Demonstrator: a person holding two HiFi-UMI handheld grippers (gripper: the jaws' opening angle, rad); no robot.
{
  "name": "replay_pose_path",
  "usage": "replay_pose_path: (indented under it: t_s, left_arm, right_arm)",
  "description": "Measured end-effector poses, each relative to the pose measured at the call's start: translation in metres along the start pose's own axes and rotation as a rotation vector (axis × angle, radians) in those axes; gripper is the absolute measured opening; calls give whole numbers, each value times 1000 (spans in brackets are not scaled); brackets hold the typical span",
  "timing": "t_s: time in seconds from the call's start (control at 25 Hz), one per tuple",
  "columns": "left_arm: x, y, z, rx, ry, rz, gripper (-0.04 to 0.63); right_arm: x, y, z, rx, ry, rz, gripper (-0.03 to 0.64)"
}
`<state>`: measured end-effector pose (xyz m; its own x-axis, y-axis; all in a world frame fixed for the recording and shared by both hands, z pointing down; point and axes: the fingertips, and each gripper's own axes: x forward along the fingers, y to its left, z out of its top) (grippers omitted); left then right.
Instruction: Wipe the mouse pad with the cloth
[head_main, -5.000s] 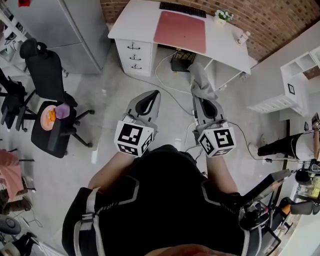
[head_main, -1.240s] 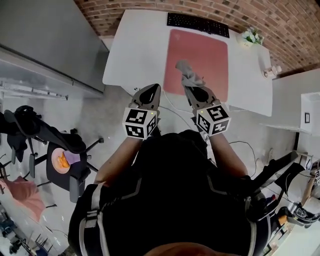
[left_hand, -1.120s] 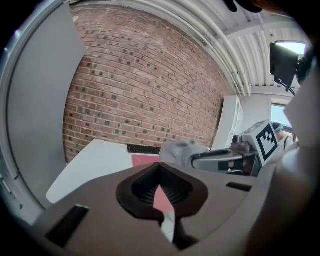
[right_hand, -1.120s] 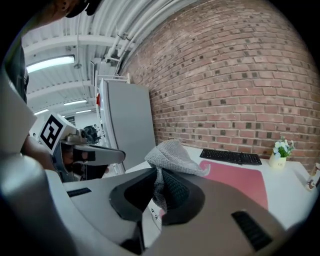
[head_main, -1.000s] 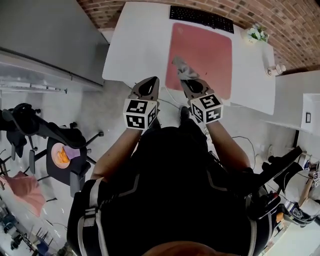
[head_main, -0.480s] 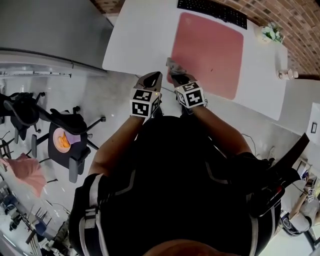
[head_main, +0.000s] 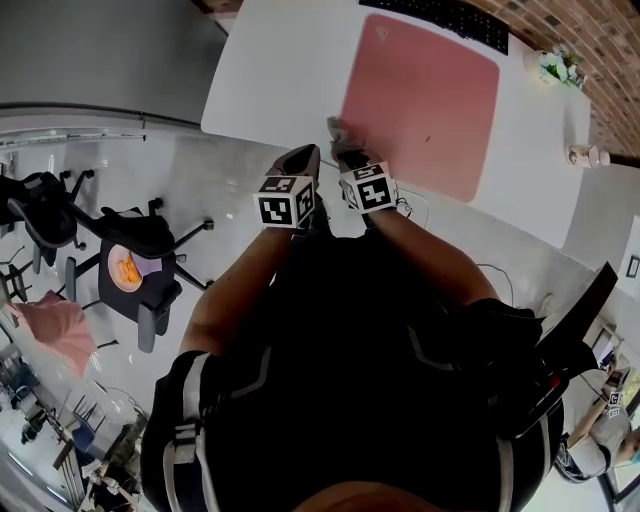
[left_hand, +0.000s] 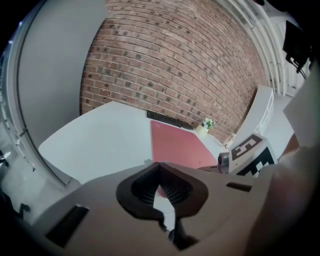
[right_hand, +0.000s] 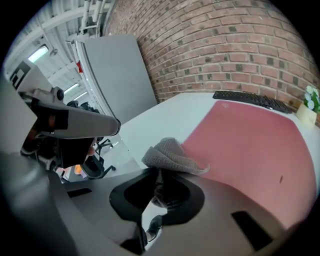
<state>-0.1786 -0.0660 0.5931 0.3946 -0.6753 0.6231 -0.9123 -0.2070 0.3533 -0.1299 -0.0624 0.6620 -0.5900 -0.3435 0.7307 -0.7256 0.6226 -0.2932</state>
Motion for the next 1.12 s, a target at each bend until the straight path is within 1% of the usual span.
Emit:
replay_pose_path:
  t_s: [0.16,0.36,0.52,0.6,0.8,1.12]
  left_arm:
    - [6,3,-11,2,39,13,-1]
    - [9,-2,-12,19,56,5,-2]
    - [12,-8,-9,6,60,8,-2]
    - [17,-15,-9,26,64,-3,-2]
    - [30,-34,-14,108,100,-31,-1]
    - [50,-69,-15,145,131,-90,0]
  right_arm:
    - [3,-5,-4,20,12,1,37]
    - [-1,-12,-6,50,16,-1,37]
    - [-5,-23,-7,84,-4,-18,37]
    - [-10,-34,-11,111,-5,-36,37]
    - [-24,-54,-18,149,-13,-70,37]
    - [-47,-89,-38,204,-17,-133,37]
